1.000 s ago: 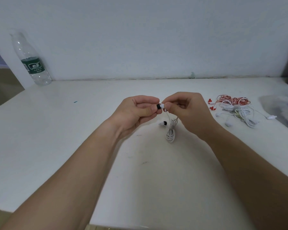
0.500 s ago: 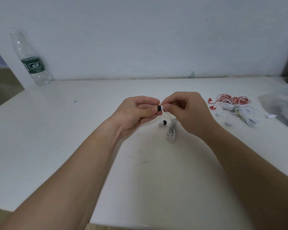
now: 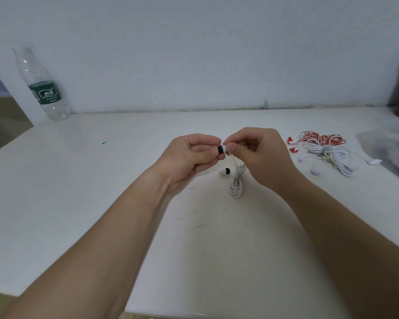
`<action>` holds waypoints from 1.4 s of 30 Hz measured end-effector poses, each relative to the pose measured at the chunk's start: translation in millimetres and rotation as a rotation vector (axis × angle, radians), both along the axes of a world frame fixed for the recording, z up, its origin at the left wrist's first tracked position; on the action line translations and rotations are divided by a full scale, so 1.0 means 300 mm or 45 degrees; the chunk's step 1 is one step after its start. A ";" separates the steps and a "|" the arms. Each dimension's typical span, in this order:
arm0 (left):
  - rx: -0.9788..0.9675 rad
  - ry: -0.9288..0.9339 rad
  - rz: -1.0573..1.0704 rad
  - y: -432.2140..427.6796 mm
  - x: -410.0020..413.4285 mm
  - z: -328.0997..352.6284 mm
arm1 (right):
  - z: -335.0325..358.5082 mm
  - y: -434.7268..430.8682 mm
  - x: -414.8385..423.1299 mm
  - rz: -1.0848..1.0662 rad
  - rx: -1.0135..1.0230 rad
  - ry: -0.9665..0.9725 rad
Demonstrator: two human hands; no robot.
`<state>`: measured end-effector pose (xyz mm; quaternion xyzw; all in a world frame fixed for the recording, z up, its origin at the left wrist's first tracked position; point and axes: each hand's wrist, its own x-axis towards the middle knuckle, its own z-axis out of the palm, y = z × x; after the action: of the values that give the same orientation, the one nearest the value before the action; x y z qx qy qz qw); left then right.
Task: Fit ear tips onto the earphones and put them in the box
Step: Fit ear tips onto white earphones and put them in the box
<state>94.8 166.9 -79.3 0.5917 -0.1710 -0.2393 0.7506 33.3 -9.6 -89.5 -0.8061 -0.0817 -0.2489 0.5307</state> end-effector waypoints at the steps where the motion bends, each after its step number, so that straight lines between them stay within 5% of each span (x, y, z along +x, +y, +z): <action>1: 0.001 -0.009 0.006 -0.001 0.000 0.000 | 0.000 0.004 -0.002 -0.001 0.032 0.000; 21: 0.039 -0.092 -0.065 0.000 0.007 -0.007 | 0.016 0.001 -0.012 0.131 0.216 0.076; 30: 0.182 -0.251 0.043 -0.003 0.007 0.000 | 0.006 0.004 -0.008 -0.099 0.093 0.064; 39: 0.370 -0.583 0.111 -0.002 -0.002 0.005 | -0.006 -0.011 -0.002 -0.093 0.054 0.139; 42: 0.715 -0.894 0.132 -0.002 0.012 -0.011 | -0.017 -0.013 -0.006 -0.131 0.016 0.165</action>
<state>98.5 166.1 -82.6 0.8255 -0.3138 -0.0232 0.4686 31.7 -13.4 -94.7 -0.8203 -0.0041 -0.2235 0.5265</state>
